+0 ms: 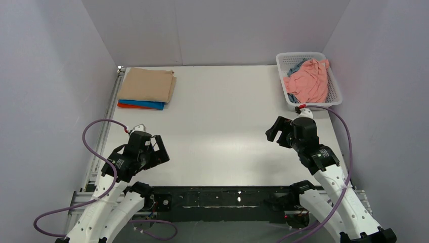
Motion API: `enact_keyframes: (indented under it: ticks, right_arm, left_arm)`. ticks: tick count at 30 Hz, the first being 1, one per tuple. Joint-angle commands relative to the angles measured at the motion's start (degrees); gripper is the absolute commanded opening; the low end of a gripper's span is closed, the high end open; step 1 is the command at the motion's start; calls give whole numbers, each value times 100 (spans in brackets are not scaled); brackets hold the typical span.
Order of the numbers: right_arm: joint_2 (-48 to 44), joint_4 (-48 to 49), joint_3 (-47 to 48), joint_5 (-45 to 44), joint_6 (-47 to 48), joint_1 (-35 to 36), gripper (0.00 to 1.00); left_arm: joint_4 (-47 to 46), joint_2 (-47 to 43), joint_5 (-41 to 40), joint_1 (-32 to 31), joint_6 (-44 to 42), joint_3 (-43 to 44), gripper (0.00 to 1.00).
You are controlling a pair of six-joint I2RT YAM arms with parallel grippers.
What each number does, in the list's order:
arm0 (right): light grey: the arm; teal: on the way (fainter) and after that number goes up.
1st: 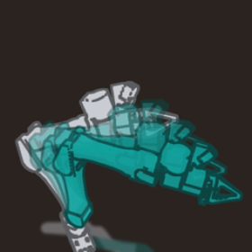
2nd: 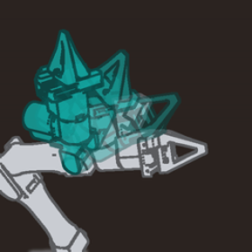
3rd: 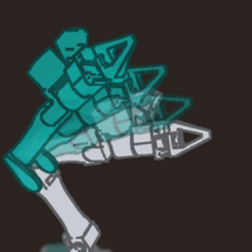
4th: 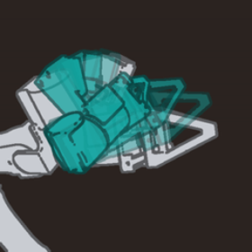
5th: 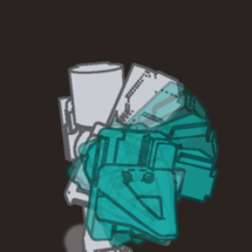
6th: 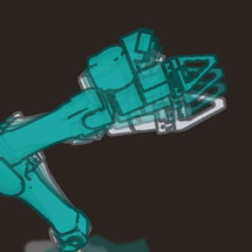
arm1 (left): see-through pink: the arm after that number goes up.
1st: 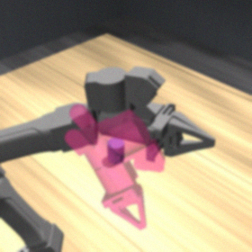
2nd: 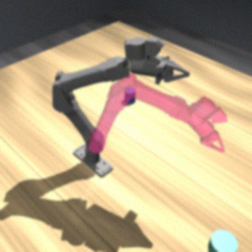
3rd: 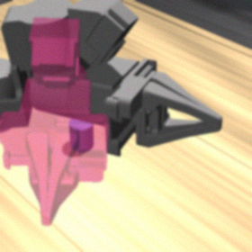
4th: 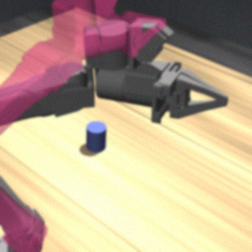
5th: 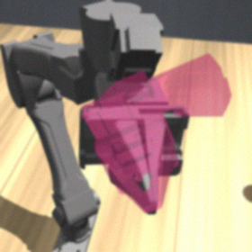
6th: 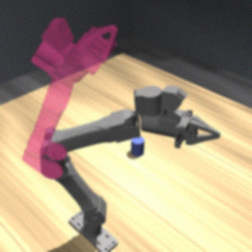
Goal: Fold and stack the t-shirts
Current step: Grab crumpled tshirt from bin with the right arm
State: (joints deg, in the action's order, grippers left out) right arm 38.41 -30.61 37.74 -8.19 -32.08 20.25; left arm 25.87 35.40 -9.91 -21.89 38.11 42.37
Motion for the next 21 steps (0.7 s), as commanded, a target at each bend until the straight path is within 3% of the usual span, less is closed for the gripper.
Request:
enact_keyframes:
  ticks: [1, 6, 11, 17, 21]
  right_arm:
    - [131, 243, 449, 117, 108, -21, 87]
    - [528, 419, 1065, -422, 290, -13, 91]
    - [1736, 188, 2294, -1333, 532, -270, 96]
    - [3829, -278, 4117, -411, 504, -1674, 92]
    - [5547, -885, 5649, -366, 659, -2593, 88]
  left_arm:
    - [458, 17, -84, -26, -6, 73, 98]
    - [487, 49, -87, -26, -37, 57, 98]
    - [497, 124, -56, -26, -37, 38, 98]
    - [507, 160, 22, -26, -44, -11, 98]
    - [531, 231, 22, -26, -70, 21, 98]
